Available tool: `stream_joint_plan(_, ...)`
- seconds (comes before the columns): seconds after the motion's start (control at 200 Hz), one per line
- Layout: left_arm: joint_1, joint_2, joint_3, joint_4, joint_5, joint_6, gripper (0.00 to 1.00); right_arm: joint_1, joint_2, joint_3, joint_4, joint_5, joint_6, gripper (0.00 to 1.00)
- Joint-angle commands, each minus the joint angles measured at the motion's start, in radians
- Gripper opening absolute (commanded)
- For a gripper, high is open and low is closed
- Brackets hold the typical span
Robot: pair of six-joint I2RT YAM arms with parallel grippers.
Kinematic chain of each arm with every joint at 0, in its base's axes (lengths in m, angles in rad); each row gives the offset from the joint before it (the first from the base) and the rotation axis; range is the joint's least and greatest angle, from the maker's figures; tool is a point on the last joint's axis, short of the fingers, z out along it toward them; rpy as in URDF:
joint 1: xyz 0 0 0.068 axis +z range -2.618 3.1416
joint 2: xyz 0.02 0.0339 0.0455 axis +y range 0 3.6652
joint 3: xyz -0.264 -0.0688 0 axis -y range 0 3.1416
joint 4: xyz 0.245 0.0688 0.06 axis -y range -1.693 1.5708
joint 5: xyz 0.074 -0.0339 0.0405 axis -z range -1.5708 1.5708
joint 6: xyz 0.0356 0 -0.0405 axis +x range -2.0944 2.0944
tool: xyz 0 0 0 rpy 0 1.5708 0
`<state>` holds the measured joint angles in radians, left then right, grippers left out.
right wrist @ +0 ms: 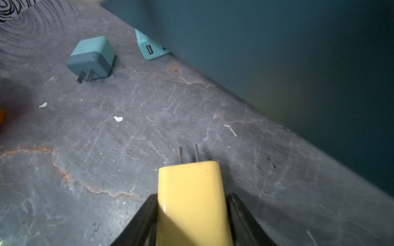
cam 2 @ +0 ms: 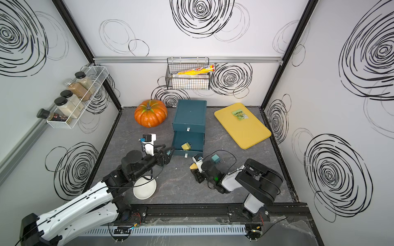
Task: Place the plugs into the drawer by color
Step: Pick up the plug from the center of the board.
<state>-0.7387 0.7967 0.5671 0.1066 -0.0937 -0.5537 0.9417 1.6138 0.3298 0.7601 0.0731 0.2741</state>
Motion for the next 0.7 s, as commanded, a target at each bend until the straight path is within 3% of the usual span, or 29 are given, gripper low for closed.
stream_joint_plan(0.0, -0.001, -0.006, 0.01, 0.041, 0.006, 0.011, 0.79, 0.018, 0.053, 0.001, -0.108, 0.036, 0.019, 0.53)
stream_joint_plan(0.12, -0.001, -0.004, 0.01, 0.042, 0.007, 0.01, 0.79, 0.02, 0.053, -0.005, -0.108, 0.044, 0.028, 0.51)
stream_joint_plan(0.255, -0.001, -0.003, 0.011, 0.044, 0.009, 0.009, 0.79, 0.024, 0.046, 0.006, -0.136, 0.051, 0.041, 0.38)
stream_joint_plan(0.511, -0.002, -0.005, 0.01, 0.044, 0.014, 0.009, 0.79, 0.025, -0.117, 0.037, -0.254, -0.096, 0.113, 0.15)
stream_joint_plan(0.691, -0.003, -0.007, 0.008, 0.046, 0.015, 0.007, 0.79, 0.024, -0.269, 0.079, -0.402, -0.209, 0.15, 0.13)
